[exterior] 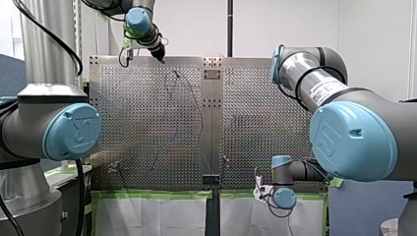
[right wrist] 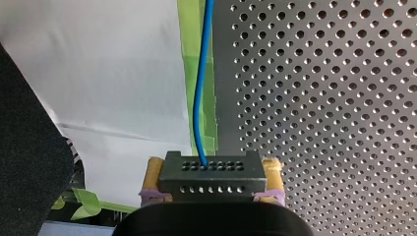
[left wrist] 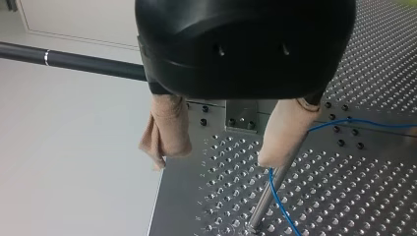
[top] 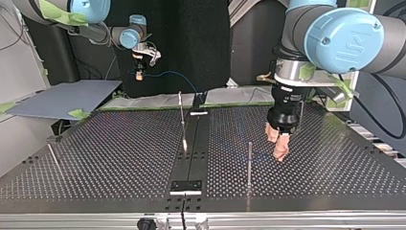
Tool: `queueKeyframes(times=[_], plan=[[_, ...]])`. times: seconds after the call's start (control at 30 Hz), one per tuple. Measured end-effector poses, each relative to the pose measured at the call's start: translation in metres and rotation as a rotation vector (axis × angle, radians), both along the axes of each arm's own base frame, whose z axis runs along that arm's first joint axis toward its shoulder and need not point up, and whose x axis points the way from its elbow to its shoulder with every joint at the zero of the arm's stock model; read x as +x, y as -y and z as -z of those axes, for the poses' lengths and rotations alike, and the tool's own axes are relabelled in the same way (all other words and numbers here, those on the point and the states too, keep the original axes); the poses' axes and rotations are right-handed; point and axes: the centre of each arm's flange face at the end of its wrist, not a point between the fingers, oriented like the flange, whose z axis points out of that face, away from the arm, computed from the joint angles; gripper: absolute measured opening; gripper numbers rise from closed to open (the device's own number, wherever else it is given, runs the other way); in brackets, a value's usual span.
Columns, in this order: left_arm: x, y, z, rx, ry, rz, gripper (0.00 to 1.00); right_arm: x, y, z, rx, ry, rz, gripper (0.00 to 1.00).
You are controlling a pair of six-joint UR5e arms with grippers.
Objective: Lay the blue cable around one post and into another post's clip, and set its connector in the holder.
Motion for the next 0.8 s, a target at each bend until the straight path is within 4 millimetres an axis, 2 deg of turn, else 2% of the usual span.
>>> queueKeyframes(times=[0.4, 0.6, 0.8], plan=[[-0.003, 0.005, 0.001, 0.002, -0.002, 0.020, 1.00, 0.000, 0.000, 0.000, 0.000, 0.000, 0.000, 0.05], [-0.010, 0.019, 0.016, 0.023, -0.020, 0.088, 1.00, 0.000, -0.001, 0.000, 0.003, -0.002, -0.001, 0.05], [-0.022, 0.040, 0.039, 0.028, -0.023, 0.188, 1.00, 0.002, -0.002, 0.000, 0.006, -0.005, -0.002, 0.05]])
